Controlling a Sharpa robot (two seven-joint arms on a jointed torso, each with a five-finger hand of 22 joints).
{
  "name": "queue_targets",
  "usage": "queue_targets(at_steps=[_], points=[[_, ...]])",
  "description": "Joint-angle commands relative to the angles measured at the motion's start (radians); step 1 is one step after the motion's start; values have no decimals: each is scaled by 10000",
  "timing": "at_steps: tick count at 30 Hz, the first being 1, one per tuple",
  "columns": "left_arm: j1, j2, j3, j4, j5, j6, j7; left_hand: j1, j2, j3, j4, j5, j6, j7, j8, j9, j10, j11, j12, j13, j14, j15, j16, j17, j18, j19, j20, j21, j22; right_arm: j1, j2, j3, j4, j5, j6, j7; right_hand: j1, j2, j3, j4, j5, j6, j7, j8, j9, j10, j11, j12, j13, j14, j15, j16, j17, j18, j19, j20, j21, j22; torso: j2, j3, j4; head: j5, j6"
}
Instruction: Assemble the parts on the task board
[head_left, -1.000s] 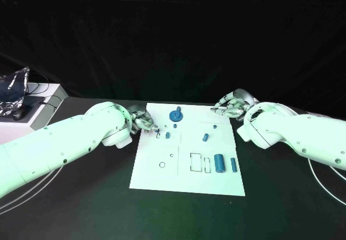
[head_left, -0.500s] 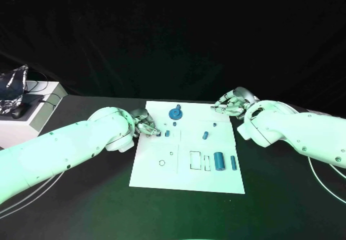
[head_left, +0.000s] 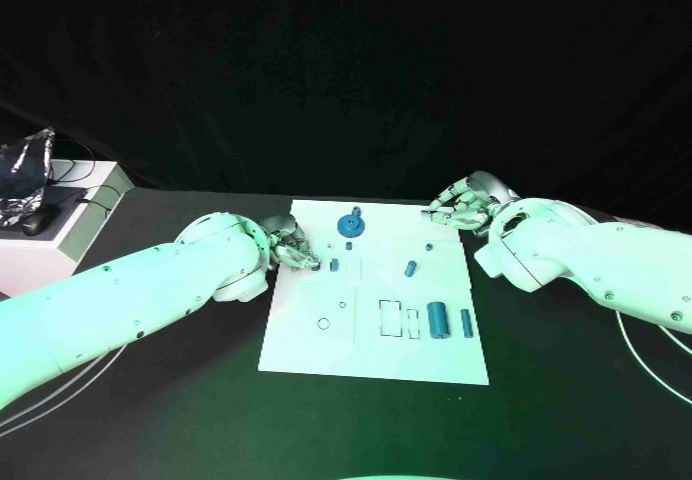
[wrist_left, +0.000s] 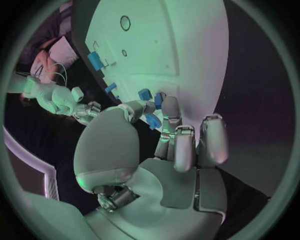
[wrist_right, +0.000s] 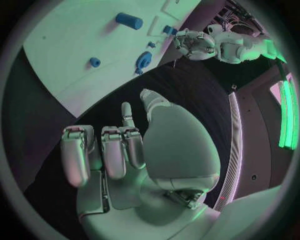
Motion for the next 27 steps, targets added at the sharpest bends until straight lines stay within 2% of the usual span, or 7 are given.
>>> queue_targets(at_steps=[1, 16, 27], points=[[-18, 9, 7, 1, -303, -78, 68, 45, 58, 1918, -1964, 39, 121, -19, 31, 16, 10, -22, -16, -16, 942, -70, 17, 2142, -130, 51, -34, 18, -7, -7, -6, 4, 17, -100, 67, 111, -55, 52, -52, 7, 44, -58, -18, 48, 9, 694, -78, -13, 2304, 843, -42, -63, 1784, 130, 692, -38, -56, 2086, -4, 0, -2, -11, -16], [-18, -29, 26, -15, -184, 467, -110, 55, 63, 1927, -1970, 35, 128, -20, 19, 14, 13, -24, -30, -25, 944, -74, 20, 2150, -134, 65, -40, 27, 11, -7, -12, 4, 14, -104, 87, 99, -55, 52, -52, 7, 44, -58, -18, 48, 9, 694, -78, -13, 2304, 843, -42, -63, 1784, 130, 692, -38, -56, 2086, -12, 1, 11, -20, -93], [-17, -24, 27, -35, -143, 538, -188, 56, 63, 1929, -1972, 34, 130, -20, 15, 13, 10, -24, -40, -37, 944, -75, 20, 2150, -129, 51, -41, 19, -8, -7, -9, 4, 14, -112, 91, 91, -53, 50, -54, 11, 46, -66, -19, 54, 42, 700, -79, -8, 2307, 842, -45, -67, 1776, 130, 693, -42, -58, 2086, -16, 9, 6, -11, -131]])
